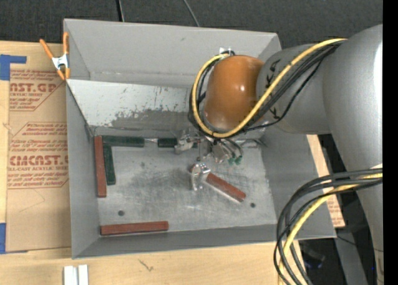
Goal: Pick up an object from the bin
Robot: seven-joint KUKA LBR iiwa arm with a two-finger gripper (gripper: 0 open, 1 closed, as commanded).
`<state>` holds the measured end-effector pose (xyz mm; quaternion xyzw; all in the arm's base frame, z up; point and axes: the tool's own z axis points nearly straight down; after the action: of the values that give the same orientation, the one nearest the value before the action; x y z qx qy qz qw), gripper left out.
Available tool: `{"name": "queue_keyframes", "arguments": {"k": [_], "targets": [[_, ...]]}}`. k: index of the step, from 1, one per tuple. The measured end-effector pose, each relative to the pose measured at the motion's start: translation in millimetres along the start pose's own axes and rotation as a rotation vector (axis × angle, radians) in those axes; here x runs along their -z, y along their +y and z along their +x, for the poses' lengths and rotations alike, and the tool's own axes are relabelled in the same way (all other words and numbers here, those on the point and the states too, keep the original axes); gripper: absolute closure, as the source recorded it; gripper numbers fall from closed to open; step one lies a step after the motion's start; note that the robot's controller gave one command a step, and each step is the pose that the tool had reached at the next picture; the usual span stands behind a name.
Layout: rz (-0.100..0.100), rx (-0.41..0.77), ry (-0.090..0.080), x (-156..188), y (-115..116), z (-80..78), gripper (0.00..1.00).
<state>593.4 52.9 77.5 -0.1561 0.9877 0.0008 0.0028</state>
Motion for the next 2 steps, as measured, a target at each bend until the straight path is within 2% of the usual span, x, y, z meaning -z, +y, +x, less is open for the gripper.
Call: {"name": "queue_keyframes", "arguments": {"k": [1,2], "targets": [[0.000,0.000,0.000,0.0,0.0,0.0,0.00],[0.002,0.178,-0.012,-0.1,-59.6,49.0,1.00]]}}
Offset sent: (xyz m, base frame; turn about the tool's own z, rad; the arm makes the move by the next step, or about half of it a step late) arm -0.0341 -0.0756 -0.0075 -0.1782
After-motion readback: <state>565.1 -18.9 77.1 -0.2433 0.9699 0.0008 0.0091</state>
